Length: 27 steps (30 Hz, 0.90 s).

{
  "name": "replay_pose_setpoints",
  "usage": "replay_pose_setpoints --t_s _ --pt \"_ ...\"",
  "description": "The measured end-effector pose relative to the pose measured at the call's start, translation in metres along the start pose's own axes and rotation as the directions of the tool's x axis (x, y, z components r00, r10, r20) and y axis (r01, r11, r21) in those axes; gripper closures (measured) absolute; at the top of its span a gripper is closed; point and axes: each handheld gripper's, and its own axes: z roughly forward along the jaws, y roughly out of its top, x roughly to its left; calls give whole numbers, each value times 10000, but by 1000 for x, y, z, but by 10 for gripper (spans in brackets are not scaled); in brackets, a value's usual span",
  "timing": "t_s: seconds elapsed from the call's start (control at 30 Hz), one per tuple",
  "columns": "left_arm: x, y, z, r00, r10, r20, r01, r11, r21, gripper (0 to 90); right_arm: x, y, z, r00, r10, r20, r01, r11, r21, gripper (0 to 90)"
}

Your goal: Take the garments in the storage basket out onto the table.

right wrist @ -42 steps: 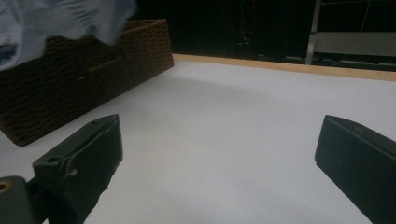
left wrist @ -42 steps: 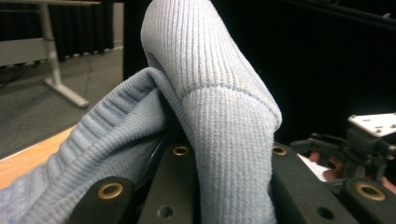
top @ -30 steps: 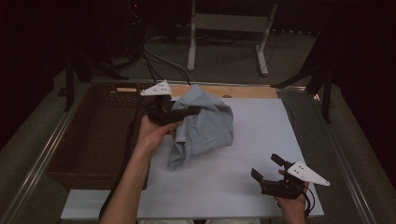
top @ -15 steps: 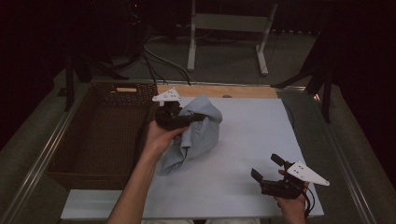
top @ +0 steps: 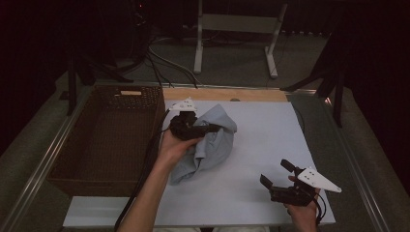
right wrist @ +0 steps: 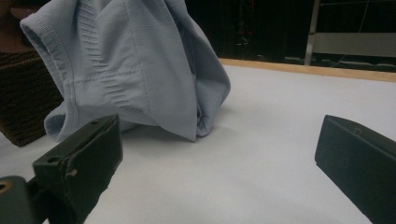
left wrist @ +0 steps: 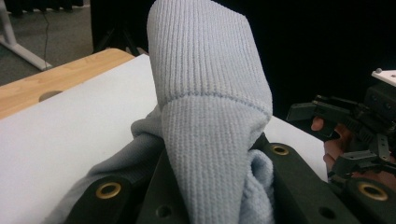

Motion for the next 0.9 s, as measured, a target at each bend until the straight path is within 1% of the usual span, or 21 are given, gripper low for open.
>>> replay_pose_setpoints --t_s 0.13,0.27,0.37,0.53,0.7,0.8,0.9 --pt "-1 -3 3 9999 -40 92 40 10000 -5 820 0 0 0 10000 0 3 0 10000 11 12" --pt "-1 -8 6 9999 -78 121 77 9999 101 809 0 0 0 10000 -2 1 2 10000 28 12" --pt "-1 -12 8 9998 -144 122 142 9998 125 787 0 0 1 10000 -18 -1 18 10000 40 12" --pt "-3 -18 12 9998 -104 174 99 9996 274 731 0 0 1 10000 -8 -7 8 10000 46 12" --pt "-6 -25 16 9999 -131 40 128 9986 517 611 1 0 1 10000 -17 -15 17 10000 50 12" --pt "-6 -29 19 9997 -217 -106 224 9972 712 530 0 0 1 10000 -20 -8 20 10000 54 12" --pt "-6 -33 20 9992 -356 -196 370 9967 729 448 0 0 1 10000 -18 8 18 10000 41 12"
